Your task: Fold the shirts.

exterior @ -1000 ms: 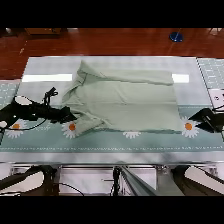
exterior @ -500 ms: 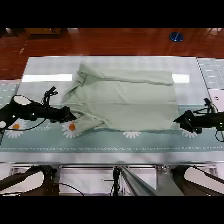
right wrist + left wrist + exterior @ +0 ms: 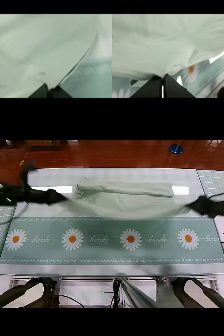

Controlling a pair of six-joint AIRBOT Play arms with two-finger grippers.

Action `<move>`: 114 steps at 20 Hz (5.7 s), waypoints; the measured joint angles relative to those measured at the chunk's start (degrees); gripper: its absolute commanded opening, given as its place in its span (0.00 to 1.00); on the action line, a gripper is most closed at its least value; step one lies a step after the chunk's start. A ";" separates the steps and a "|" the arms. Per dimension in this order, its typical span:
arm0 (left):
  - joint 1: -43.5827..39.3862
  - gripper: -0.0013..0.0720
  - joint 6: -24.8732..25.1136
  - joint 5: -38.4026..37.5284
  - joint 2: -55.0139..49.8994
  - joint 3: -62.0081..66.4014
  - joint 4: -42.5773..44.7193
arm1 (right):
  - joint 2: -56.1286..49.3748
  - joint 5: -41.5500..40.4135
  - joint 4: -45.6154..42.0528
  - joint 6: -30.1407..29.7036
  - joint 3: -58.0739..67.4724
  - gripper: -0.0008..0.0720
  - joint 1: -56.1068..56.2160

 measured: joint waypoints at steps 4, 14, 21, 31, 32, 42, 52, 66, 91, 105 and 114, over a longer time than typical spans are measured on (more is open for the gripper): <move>1.99 0.04 0.04 -1.27 6.71 24.57 -5.97 | 11.41 -2.29 7.32 -0.46 19.56 0.04 -0.35; 2.75 0.04 -15.37 -4.09 25.24 57.59 9.29 | 20.63 5.46 -19.56 17.42 66.16 0.04 -0.46; 2.75 0.04 -26.16 -16.46 31.78 58.95 20.83 | 19.98 26.73 -23.12 20.65 71.25 0.04 -0.28; 1.53 0.04 -18.62 -19.15 14.99 32.52 25.77 | -3.43 35.32 -26.86 16.94 53.18 0.04 8.72; 0.55 0.04 -17.73 -16.57 11.23 30.93 24.83 | -7.23 34.07 -27.56 16.81 51.98 0.04 10.38; -5.90 0.04 -10.69 9.97 -20.94 30.08 16.09 | -31.93 0.09 -32.94 16.39 49.09 0.04 19.61; -7.87 0.04 -4.22 25.99 -35.91 30.29 11.82 | -47.32 -13.68 -32.65 16.44 48.98 0.04 19.89; -5.64 0.04 -16.39 0.61 -37.94 30.36 22.47 | -47.93 11.65 -31.34 16.46 48.94 0.04 20.59; 12.96 0.84 -8.74 -21.44 -25.07 21.05 21.42 | -28.22 24.79 -34.42 8.76 31.91 0.73 1.97; 9.79 0.60 -3.78 -2.80 -8.28 -23.91 16.33 | -12.52 12.02 -29.24 5.16 -0.50 0.73 -5.35; -4.35 0.05 -8.63 12.76 -9.09 -25.79 13.77 | -9.31 11.50 -28.68 5.11 -1.62 0.73 -5.46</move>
